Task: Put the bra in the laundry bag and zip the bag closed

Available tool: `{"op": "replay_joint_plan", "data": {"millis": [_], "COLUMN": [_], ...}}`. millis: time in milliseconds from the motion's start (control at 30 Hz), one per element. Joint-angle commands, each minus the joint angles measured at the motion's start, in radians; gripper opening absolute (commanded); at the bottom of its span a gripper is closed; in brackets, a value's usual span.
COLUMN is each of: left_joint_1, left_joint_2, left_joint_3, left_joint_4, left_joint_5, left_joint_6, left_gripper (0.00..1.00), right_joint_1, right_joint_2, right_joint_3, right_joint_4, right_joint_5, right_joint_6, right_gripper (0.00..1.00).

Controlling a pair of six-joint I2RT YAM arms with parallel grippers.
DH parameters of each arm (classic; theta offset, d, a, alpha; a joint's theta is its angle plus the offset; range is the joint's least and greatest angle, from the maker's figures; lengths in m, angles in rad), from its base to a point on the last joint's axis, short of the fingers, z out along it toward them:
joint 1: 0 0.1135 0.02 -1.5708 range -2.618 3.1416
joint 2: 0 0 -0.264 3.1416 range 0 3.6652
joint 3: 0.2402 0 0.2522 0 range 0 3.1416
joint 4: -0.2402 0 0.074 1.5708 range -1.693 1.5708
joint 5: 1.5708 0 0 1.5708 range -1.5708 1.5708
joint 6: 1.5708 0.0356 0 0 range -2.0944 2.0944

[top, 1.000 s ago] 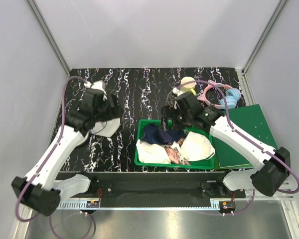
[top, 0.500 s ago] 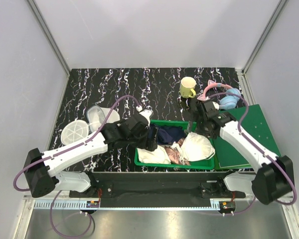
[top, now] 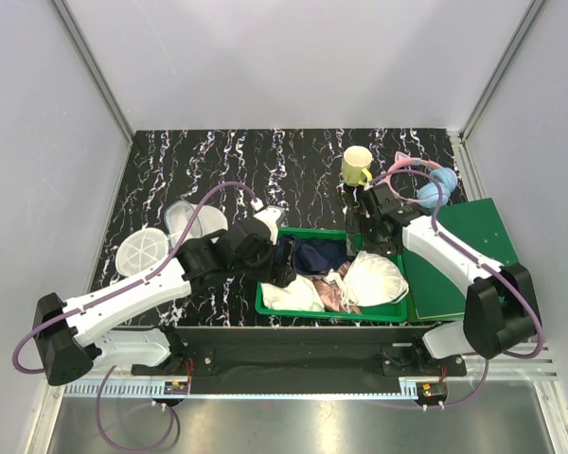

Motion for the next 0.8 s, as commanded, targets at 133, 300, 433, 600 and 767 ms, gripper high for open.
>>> {"op": "replay_joint_plan", "data": {"millis": [133,300,433,600,767], "left_joint_1": [0.012,0.042,0.064,0.096,0.143], "left_joint_2": [-0.039,-0.057,-0.076,-0.100,-0.125], "left_joint_3": [0.002,-0.011,-0.037,-0.058,-0.078], "left_joint_4": [0.051,0.060,0.083,0.108,0.128], "left_joint_5": [0.023,0.052,0.091,0.140,0.203], "left_joint_6": [0.013,0.003,-0.011,-0.030,-0.047], "left_gripper": [0.83,0.83,0.83,0.83,0.83], "right_joint_1": [-0.002,-0.001,-0.002,-0.002,-0.002], "right_joint_2": [0.095,0.107,0.075,-0.002,-0.146], "right_joint_3": [0.022,-0.008,-0.047,-0.050,-0.010], "right_joint_4": [-0.022,-0.012,0.024,0.037,0.037], "right_joint_5": [0.079,0.031,0.025,0.068,0.113], "right_joint_6": [0.049,0.082,0.089,0.085,0.057], "right_gripper": [1.00,0.92,0.62,0.17,0.00]}}
